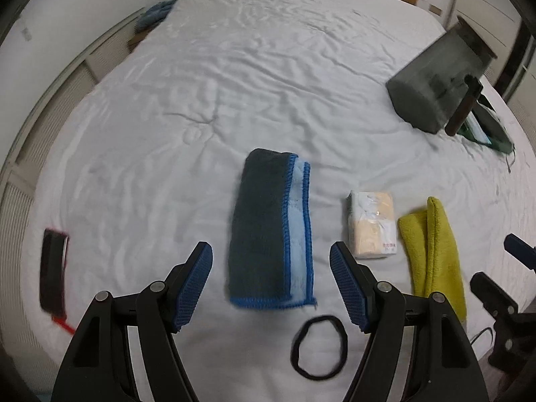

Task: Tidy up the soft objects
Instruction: 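Move both tools back toward the towel and tissue pack on the bed, then grasp the grey-blue towel with the left tool while the right tool grasps the tissue pack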

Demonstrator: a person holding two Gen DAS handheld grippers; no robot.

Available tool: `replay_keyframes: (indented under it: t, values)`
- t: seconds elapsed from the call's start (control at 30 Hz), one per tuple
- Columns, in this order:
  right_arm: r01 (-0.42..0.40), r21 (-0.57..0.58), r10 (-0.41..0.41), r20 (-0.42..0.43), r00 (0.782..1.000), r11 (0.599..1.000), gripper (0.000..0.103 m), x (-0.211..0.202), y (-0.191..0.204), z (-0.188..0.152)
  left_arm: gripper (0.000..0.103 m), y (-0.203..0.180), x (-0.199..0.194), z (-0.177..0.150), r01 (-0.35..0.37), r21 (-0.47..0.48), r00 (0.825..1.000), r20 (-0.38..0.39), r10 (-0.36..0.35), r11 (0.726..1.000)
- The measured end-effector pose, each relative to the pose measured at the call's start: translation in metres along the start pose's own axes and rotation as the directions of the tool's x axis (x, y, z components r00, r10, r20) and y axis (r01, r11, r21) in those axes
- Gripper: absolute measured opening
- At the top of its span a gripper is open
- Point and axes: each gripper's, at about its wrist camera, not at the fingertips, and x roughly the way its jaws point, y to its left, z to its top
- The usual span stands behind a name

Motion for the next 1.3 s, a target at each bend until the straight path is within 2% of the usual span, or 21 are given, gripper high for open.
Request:
replay_keyframes:
  t: [0.1, 0.23, 0.63, 0.87, 1.17, 1.3]
  values:
    - [0.001, 0.013, -0.001, 0.012, 1.0, 1.0, 0.086, 0.011, 0.006, 0.0, 0.067, -0.002, 0.014, 0.003, 0.035, 0.029, 0.999, -0.022, -0.035, 0.999]
    - [0.006, 0.022, -0.006, 0.02, 1.0, 1.0, 0.086, 0.031, 0.017, 0.0, 0.067, -0.005, 0.038, 0.007, 0.041, 0.058, 0.998, -0.045, -0.039, 0.997]
    - [0.001, 0.017, -0.001, 0.029, 1.0, 1.0, 0.084, 0.084, 0.039, 0.016, 0.067, 0.012, 0.084, 0.011, 0.062, 0.033, 0.991, -0.119, -0.058, 0.998]
    - [-0.003, -0.002, 0.003, 0.001, 1.0, 1.0, 0.082, 0.113, 0.054, 0.025, 0.067, 0.029, 0.102, 0.009, 0.057, 0.011, 0.986, -0.157, -0.055, 0.998]
    - [0.017, 0.011, -0.016, -0.06, 0.998, 1.0, 0.079, 0.16, 0.053, 0.034, 0.067, 0.033, 0.105, 0.007, 0.069, 0.029, 0.987, -0.146, -0.064, 0.997]
    - [0.016, 0.021, -0.014, -0.089, 0.996, 1.0, 0.074, 0.175, 0.054, 0.034, 0.067, 0.035, 0.106, 0.007, 0.067, 0.03, 0.986, -0.153, -0.062, 0.997]
